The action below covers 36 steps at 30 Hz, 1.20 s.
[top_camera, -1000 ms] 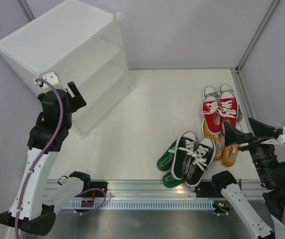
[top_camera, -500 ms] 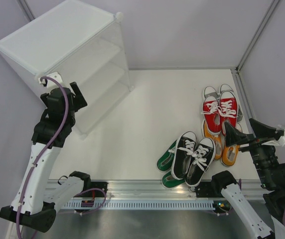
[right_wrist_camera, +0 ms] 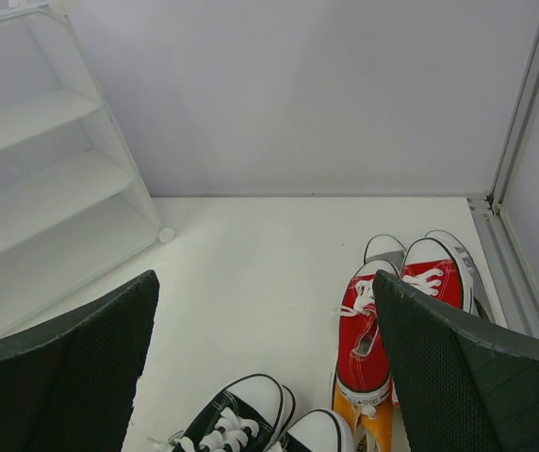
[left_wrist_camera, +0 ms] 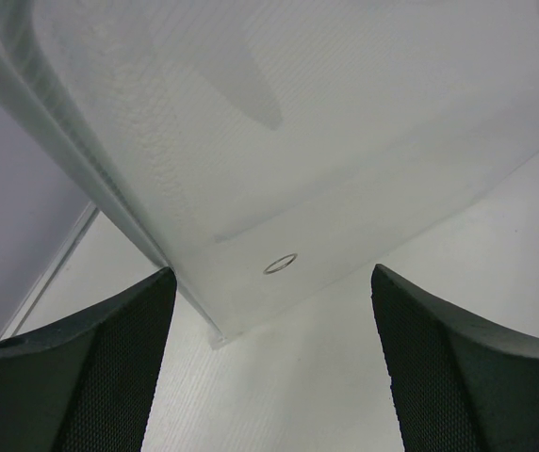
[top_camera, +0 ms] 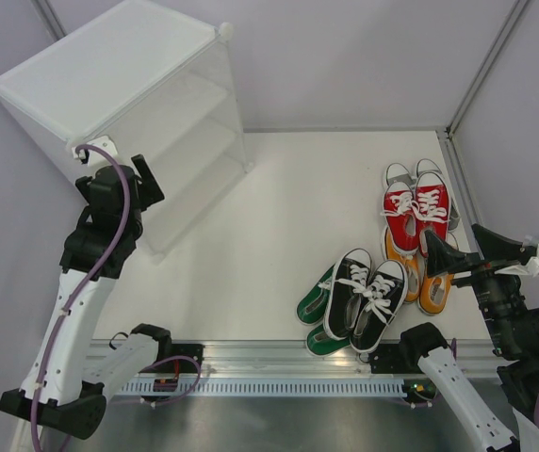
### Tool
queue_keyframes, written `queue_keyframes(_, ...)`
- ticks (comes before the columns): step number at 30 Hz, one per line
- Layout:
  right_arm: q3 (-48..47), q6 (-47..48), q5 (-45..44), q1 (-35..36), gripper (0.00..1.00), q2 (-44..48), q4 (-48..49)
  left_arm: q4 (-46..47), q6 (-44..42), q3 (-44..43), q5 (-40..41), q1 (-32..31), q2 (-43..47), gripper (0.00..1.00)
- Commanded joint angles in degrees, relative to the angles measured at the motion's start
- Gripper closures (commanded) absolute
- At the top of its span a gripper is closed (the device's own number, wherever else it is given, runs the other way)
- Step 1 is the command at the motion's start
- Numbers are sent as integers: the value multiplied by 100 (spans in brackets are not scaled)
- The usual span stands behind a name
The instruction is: Place and organize the shoes in the shoe cabinet
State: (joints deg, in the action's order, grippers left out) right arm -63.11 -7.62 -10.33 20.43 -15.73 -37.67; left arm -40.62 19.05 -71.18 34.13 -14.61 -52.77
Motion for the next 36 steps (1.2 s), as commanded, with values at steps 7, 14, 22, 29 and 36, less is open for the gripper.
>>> queue_keyframes(7,18,85,-92,40,2,96,146,54,161,-221,181,-24,-172,13)
queue_keyframes(14,36,94,-84,49,2,96,163,63,134,-204,252,-24,-189,11)
queue_keyframes(22,53,120,-127,67,2,157,164,370,-15,59,-81,-24,-58,11)
queue_keyframes(29,80,155,-154,111,2,219,172,731,-252,306,-951,-24,100,13)
queue_keyframes(36,124,173,-154,119,2,289,190,924,-428,473,-1768,-24,425,16)
